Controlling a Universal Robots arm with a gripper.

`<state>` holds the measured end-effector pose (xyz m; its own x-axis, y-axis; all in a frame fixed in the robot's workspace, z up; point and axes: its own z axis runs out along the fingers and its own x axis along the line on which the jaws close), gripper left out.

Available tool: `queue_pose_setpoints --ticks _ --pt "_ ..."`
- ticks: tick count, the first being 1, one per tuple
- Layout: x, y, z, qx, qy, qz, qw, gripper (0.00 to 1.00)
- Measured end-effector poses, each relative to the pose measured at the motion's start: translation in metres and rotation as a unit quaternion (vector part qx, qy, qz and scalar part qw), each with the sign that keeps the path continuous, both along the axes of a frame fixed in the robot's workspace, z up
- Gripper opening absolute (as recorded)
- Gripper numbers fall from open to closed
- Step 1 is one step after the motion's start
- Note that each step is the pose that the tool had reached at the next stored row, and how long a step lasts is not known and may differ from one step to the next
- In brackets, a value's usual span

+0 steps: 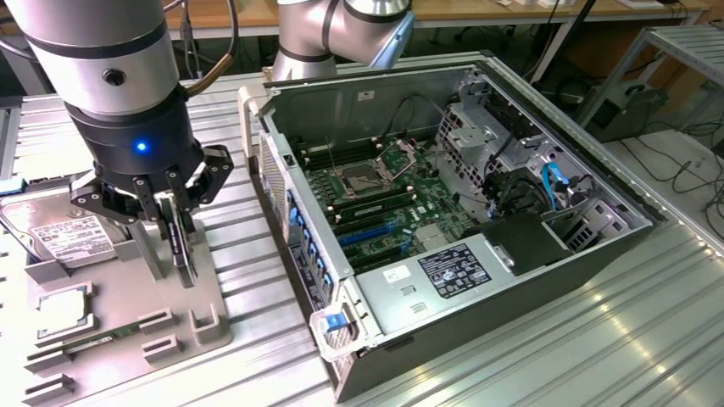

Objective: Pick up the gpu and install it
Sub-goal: 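Pick up the gpu and move the gpu toward the slot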

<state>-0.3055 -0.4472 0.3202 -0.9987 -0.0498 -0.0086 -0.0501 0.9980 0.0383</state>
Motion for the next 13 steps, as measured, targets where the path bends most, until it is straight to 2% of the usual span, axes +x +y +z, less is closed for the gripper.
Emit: queue_pose_setpoints --ticks 13 --pt "0.0006 -0.0003 0.0022 0.0015 0.0017 0.000 1.0000 0.27"
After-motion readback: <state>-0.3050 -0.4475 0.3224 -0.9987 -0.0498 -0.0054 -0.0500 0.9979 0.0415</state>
